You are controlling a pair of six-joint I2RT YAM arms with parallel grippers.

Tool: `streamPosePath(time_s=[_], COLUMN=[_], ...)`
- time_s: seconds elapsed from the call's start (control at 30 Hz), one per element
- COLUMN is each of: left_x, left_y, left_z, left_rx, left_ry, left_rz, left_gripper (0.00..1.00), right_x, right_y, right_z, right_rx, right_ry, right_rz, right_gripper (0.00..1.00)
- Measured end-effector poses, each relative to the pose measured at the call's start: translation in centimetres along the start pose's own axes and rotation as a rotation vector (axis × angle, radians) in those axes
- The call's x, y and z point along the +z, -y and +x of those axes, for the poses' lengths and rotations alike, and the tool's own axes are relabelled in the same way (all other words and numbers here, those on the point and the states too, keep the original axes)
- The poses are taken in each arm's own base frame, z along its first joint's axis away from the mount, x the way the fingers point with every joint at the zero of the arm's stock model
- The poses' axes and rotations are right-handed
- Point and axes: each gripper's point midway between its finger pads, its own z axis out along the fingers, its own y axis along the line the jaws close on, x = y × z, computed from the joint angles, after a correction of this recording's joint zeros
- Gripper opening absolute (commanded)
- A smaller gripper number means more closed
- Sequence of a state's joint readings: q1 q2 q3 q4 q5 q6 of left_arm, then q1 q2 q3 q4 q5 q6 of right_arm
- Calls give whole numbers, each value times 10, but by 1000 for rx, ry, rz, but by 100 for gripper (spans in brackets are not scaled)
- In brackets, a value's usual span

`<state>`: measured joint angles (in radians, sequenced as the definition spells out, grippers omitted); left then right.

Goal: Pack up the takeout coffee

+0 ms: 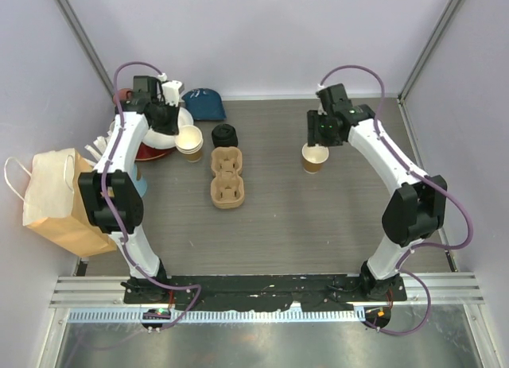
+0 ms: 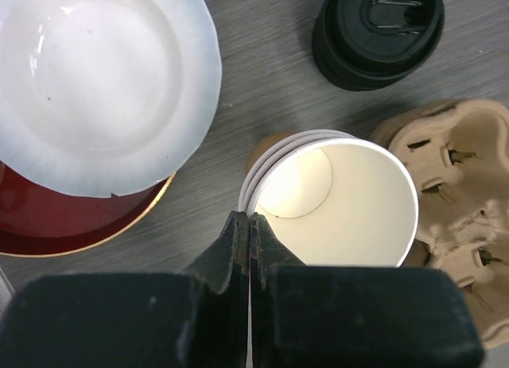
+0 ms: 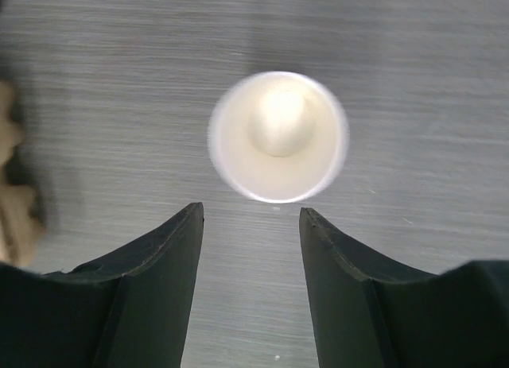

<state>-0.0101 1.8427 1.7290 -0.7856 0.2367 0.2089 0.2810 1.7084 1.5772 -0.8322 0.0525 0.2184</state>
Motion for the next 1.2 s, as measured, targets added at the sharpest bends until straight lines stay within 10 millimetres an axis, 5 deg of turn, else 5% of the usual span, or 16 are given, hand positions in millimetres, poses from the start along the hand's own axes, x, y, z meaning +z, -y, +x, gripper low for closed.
streamPosePath(time_s=[0.1,0.3,0.37,0.43,0.7,0.8,1.2], left_x=[-2,2,2,1,-4,-5,-4], left_y=[6,14,15,16,7,4,6], left_z=[5,23,27,28,29,29,29], left_rx=[-9,-32,-35,-37,-97,-118,-123], left_ry=[-1,-39,-47,-47,-35,-34,-31], left_rz=[20,51,53,53,50,47,60], left_gripper=[0,0,0,0,0,0,0], right_x=[-10,-55,-61,-53,48,71,64], right_y=[-49,-228,-274,-297,-317,-319,-350], right_z=[-8,-34,-37,-39,-19,-9,-7], right_rx=[-81,-198,-177,-132,79,127,190], right_ry=[59,273,302,296,135,83,45], right_rz=[-56,-501,-649,-724,-713,-706,-838], right_gripper=[58,57,49,37,36,36,41])
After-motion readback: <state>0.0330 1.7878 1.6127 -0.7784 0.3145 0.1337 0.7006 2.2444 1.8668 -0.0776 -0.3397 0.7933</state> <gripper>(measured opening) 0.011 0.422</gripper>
